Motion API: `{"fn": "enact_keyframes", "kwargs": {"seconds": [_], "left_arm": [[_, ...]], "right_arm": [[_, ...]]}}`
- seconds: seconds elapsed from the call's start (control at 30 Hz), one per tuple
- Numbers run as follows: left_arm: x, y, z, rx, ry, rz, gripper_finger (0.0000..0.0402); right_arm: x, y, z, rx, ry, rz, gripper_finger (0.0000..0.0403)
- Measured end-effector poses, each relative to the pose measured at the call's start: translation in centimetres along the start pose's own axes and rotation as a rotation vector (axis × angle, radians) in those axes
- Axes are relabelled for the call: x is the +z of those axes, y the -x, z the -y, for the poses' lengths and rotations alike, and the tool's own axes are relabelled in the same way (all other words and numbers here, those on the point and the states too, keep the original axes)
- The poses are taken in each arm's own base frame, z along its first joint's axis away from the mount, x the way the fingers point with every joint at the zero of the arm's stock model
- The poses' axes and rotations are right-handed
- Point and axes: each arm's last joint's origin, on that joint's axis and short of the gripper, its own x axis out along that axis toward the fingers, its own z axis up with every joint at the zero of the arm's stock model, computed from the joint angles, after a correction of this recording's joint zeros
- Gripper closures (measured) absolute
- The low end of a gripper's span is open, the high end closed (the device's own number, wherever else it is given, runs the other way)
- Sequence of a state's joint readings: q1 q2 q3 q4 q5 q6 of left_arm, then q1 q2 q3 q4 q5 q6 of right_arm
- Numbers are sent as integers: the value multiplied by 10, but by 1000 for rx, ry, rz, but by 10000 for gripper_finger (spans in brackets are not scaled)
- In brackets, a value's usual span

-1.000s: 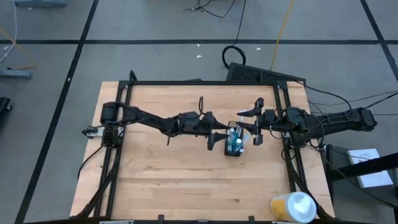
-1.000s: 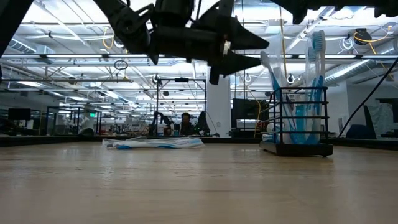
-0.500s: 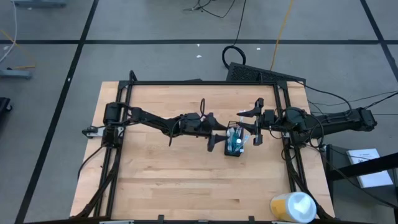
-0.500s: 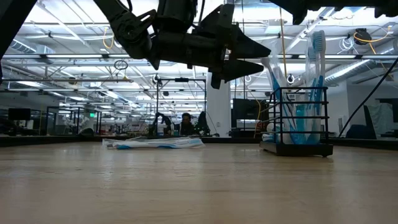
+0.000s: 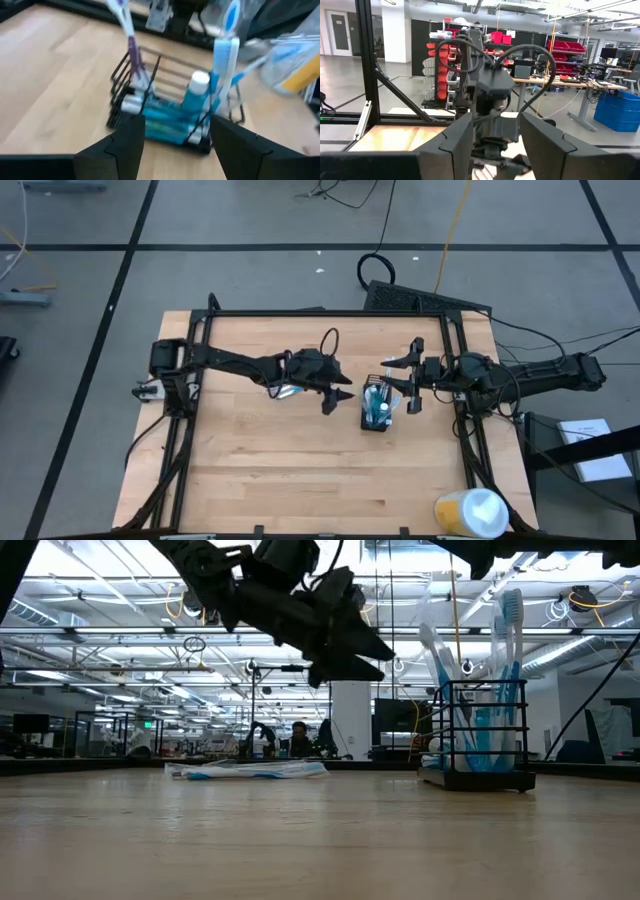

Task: Pick & Place toothbrushing station
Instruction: Put the purple toothbrush into the top section of the mesh organizer

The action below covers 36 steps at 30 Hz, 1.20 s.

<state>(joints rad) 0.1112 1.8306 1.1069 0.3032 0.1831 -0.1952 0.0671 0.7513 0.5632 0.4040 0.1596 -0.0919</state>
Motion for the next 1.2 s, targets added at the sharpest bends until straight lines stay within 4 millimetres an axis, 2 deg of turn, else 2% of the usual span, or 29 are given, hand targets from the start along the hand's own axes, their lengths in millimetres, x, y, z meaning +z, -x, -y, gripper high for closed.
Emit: {"fn": "enact_keyframes", "kwargs": {"seconds": [0.1,0.33,0.53,0.7,0.83,1.03,1.2], "left_arm": [[0,9,1,22,-29,-70,174],[-17,10,1,73,-1,-226,174],[-35,16,0,239,-1,-409,174],[-56,33,-12,564,3,-619,174],[-68,47,-25,711,30,-726,174],[-90,60,-44,783,76,-816,174],[-104,68,-52,761,130,-841,174]], "right_arm": [[0,0,0,0,2,-2,245],[-1,0,0,1,3,-6,245],[-2,0,0,2,4,-24,245],[-3,0,0,3,6,-34,245],[-4,0,0,3,6,-37,245],[-4,0,0,5,7,-45,245],[-5,0,0,5,8,-50,245]]}}
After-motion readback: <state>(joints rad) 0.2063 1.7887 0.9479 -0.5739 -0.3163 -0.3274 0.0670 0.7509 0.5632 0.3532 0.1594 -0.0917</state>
